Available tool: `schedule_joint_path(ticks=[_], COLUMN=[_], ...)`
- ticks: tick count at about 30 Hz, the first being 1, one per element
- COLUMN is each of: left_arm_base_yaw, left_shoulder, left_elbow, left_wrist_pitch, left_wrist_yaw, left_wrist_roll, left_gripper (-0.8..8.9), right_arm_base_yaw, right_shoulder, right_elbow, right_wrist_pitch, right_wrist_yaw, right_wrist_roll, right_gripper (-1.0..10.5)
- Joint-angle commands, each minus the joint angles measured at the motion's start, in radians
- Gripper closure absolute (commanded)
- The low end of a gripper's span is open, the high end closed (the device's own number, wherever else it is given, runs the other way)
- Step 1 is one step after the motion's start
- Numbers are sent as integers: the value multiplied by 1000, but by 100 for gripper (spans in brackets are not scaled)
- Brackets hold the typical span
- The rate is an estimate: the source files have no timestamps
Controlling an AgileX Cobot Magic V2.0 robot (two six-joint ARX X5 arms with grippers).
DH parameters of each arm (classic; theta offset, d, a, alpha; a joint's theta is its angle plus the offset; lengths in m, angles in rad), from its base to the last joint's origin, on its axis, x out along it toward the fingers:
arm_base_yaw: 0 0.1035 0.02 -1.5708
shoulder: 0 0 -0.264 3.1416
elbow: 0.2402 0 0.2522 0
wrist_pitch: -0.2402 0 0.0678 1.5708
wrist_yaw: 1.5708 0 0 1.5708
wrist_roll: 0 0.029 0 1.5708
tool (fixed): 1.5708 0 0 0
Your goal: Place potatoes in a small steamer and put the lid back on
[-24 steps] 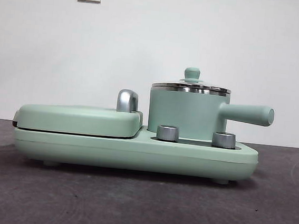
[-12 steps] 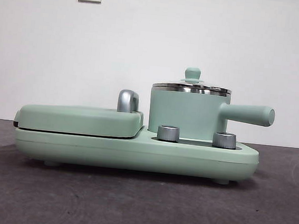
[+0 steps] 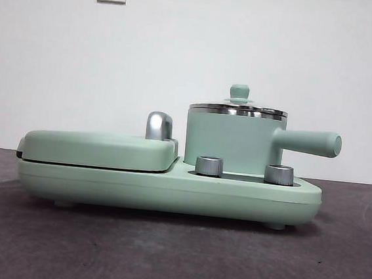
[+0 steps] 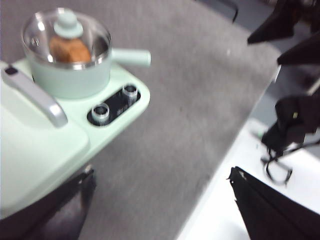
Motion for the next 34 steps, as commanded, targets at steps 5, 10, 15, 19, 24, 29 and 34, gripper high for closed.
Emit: schedule_joint_path(ticks=[5, 10, 15, 19, 24, 29, 34], left_arm_base_yaw=[-8, -8, -8, -8, -8, -8, 25], left_shoulder=[-102, -111, -111, -113, -112, -113, -148], left_elbow=[-173, -208, -208, -208, -208, -209, -241], left_wrist_pitch=[188, 160, 132, 85, 82, 88, 140], left_wrist_yaw=[3, 4, 4, 4, 4, 4, 0], left_wrist_roll=[-163, -148, -140, -140, -140, -140, -112], left_gripper=[381, 800, 808, 808, 808, 808, 807], right_arm_base_yaw=[7, 7, 7, 7, 7, 7, 7], right_shoulder=[6, 6, 6, 5, 5, 5, 5], right_elbow=[6, 6, 6, 6, 6, 6, 6], right_wrist_pitch=[28, 46, 66, 69, 69, 69, 69], right_wrist_yaw=[9, 4, 7, 8, 8, 8, 8], right_wrist_roll=[-18, -20, -26, -29, -29, -29, -29], right_gripper=[514, 888, 930, 930, 930, 930, 930])
